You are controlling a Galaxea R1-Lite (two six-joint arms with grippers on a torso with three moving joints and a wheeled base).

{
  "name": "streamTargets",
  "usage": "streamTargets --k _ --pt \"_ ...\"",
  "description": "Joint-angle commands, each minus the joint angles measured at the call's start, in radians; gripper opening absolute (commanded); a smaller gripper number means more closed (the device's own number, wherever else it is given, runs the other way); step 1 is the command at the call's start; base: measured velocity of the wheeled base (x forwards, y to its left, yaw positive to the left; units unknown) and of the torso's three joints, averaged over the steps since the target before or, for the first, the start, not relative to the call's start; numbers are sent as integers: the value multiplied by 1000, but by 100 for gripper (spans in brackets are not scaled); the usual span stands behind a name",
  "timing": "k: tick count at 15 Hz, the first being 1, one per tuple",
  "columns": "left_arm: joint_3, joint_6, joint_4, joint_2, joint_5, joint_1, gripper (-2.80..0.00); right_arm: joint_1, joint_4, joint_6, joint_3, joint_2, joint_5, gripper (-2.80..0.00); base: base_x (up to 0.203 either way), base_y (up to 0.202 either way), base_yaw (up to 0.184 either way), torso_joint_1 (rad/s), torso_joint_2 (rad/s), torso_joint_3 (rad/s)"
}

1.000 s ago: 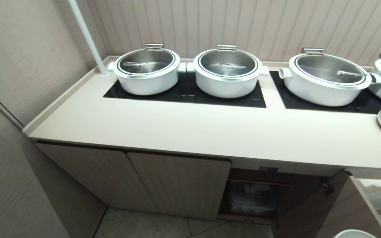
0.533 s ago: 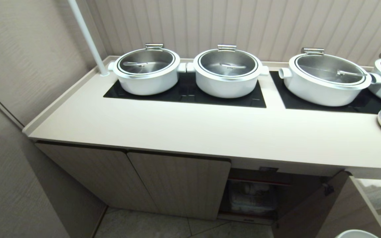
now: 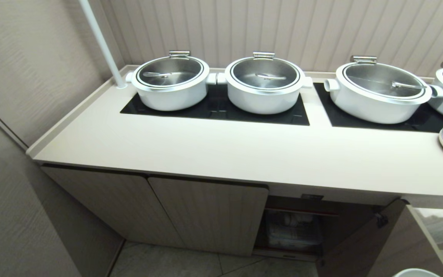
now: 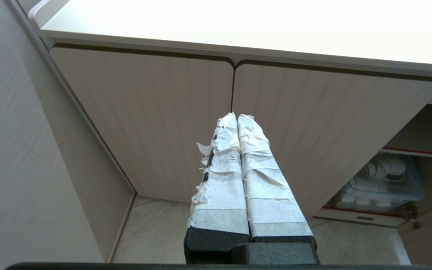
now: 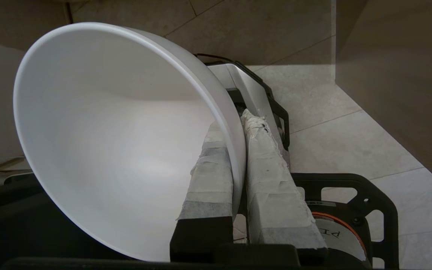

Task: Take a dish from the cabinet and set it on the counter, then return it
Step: Put it back into the cabinet

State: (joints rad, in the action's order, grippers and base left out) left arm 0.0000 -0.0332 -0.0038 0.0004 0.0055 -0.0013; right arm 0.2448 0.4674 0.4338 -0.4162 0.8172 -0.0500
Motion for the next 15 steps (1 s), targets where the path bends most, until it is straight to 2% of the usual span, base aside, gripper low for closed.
streamTargets --k 1,15 --pt "0 -1 -1 0 1 0 -280 1 2 6 -1 4 -1 -280 0 0 0 0 0 0" --pt "0 -1 -1 0 1 0 -280 16 0 25 -2 17 1 -280 0 0 0 0 0 0"
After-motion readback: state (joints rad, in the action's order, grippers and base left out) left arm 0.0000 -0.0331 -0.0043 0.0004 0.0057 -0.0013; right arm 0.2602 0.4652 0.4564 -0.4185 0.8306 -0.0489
